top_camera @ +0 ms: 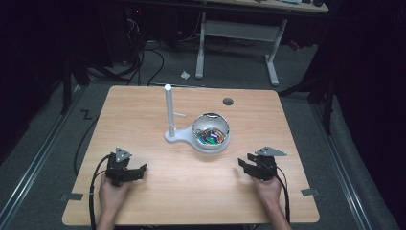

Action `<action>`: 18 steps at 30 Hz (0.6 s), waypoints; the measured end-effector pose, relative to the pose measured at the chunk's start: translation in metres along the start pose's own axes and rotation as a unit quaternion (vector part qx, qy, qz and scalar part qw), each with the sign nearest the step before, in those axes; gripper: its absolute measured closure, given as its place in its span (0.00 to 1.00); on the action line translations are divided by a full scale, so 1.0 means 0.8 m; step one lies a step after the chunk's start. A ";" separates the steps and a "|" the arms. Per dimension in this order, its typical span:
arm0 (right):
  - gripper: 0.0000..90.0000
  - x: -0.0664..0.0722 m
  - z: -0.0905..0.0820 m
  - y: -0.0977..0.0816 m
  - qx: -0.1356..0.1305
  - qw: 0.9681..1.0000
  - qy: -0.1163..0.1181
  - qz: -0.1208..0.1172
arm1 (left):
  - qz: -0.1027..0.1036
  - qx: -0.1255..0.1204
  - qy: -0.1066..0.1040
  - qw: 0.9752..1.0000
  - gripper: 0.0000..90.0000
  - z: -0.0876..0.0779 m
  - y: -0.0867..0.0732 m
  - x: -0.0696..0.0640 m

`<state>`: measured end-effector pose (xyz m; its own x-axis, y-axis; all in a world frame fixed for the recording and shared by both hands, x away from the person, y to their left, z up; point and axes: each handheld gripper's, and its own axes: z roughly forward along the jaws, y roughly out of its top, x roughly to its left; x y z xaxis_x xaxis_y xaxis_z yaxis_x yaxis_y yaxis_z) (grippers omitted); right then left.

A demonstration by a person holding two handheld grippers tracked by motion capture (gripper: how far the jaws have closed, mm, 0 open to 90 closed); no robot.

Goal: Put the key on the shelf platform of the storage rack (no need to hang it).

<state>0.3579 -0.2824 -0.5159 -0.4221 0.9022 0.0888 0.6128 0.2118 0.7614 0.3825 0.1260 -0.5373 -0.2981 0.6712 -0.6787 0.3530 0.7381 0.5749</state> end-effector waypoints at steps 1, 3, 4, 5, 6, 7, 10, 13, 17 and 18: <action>0.56 0.000 0.001 0.000 0.000 1.000 0.000 -0.001 | 0.000 0.000 0.000 1.000 0.17 0.000 0.000 0.000; 0.56 0.001 0.003 -0.001 0.001 1.000 -0.002 -0.001 | 0.000 0.000 0.000 1.000 0.18 0.000 0.000 0.000; 0.55 0.001 0.003 -0.002 0.003 1.000 -0.001 0.000 | 0.000 0.000 0.000 1.000 0.18 0.000 0.000 0.000; 0.55 0.001 0.004 -0.002 0.004 1.000 -0.001 -0.001 | 0.000 0.000 0.000 1.000 0.18 0.000 0.000 0.000; 0.55 0.002 0.004 -0.002 0.004 1.000 -0.001 0.000 | 0.000 0.000 0.000 1.000 0.18 0.000 0.000 0.000; 0.55 0.003 0.005 -0.002 0.004 1.000 0.000 0.000 | 0.001 0.000 0.000 1.000 0.18 0.000 0.000 0.000; 0.55 0.004 0.006 -0.002 0.006 1.000 -0.001 -0.004 | 0.000 0.000 0.000 1.000 0.18 0.000 0.000 0.000; 0.54 0.006 0.009 -0.003 0.010 1.000 -0.003 -0.007 | 0.000 0.000 0.000 1.000 0.18 0.000 0.000 0.000; 0.54 0.008 0.011 -0.003 0.016 1.000 -0.006 -0.012 | 0.001 0.000 0.000 1.000 0.17 0.000 0.000 0.000; 0.53 0.008 0.011 -0.003 0.017 1.000 -0.006 -0.015 | 0.001 0.000 0.000 1.000 0.18 0.000 0.000 0.000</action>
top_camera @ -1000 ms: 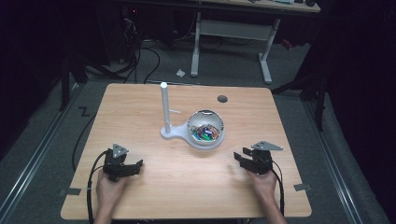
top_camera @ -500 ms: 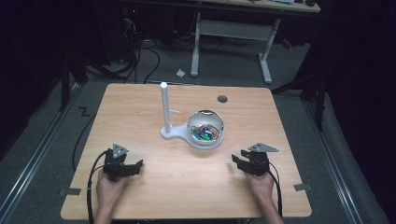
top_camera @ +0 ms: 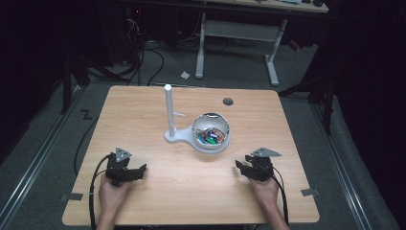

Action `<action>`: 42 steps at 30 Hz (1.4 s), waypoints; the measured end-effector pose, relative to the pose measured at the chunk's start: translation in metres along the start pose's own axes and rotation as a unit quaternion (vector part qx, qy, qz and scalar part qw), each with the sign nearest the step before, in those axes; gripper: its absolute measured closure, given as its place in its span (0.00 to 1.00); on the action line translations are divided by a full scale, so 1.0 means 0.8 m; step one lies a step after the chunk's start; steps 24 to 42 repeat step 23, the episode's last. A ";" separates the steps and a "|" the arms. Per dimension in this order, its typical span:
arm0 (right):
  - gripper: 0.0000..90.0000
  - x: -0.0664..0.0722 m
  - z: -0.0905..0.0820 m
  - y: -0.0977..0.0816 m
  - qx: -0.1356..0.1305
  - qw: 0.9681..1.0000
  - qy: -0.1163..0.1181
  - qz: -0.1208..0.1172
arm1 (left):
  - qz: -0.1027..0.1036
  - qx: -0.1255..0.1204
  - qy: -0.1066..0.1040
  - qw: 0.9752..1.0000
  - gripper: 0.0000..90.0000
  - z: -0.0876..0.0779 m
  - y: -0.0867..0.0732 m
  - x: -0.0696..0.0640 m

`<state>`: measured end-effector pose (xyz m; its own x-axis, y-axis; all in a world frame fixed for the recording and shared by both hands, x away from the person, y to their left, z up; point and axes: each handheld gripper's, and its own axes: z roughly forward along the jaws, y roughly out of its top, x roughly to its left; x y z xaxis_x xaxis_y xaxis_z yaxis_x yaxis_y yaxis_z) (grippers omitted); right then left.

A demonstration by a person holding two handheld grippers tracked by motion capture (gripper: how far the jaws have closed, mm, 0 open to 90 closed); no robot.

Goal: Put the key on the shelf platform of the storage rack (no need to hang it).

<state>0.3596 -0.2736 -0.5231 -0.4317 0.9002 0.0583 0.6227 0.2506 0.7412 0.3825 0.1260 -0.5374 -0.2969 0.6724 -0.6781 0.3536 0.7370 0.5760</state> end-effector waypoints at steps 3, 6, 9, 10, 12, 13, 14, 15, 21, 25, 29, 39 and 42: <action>0.53 0.001 0.003 -0.001 0.007 1.000 -0.005 -0.006 | 0.000 0.000 0.000 1.000 0.18 0.000 0.000 0.000; 0.51 0.003 0.007 -0.003 0.015 1.000 -0.009 -0.015 | 0.000 0.000 0.000 1.000 0.18 0.000 0.000 0.000; 0.51 0.005 0.008 -0.005 0.008 0.999 -0.021 -0.029 | -0.001 0.000 0.000 1.000 0.18 0.000 0.000 0.000; 0.50 0.006 0.009 -0.005 0.009 0.999 -0.023 -0.032 | 0.000 0.000 0.000 1.000 0.18 0.000 0.000 0.000; 0.49 0.006 0.009 -0.005 0.009 0.999 -0.022 -0.033 | 0.000 0.000 0.000 1.000 0.18 0.000 0.000 0.000; 0.48 0.006 0.009 -0.005 0.010 0.999 -0.022 -0.033 | 0.000 0.000 0.000 1.000 0.17 0.000 0.000 0.000; 0.48 0.006 0.009 -0.005 0.010 0.999 -0.022 -0.034 | 0.000 0.000 0.000 1.000 0.18 0.000 0.000 0.000; 0.48 0.005 0.009 -0.005 0.010 0.999 -0.022 -0.034 | -0.001 0.000 0.000 1.000 0.17 0.000 0.000 0.000; 0.47 0.005 0.009 -0.005 0.010 0.999 -0.023 -0.033 | 0.000 0.000 0.000 1.000 0.17 0.000 0.000 0.000; 0.47 0.005 0.009 -0.005 0.010 0.999 -0.023 -0.033 | 0.000 0.000 0.000 1.000 0.18 0.000 0.000 0.000; 0.47 0.005 0.009 -0.005 0.010 0.999 -0.023 -0.033 | 0.000 0.000 0.000 1.000 0.18 0.000 0.000 0.000; 0.47 0.005 0.009 -0.005 0.010 0.999 -0.023 -0.033 | 0.000 0.000 0.000 1.000 0.18 0.000 0.000 0.000; 0.47 0.005 0.009 -0.005 0.010 0.999 -0.023 -0.033 | 0.000 0.000 0.000 1.000 0.18 0.000 0.000 0.000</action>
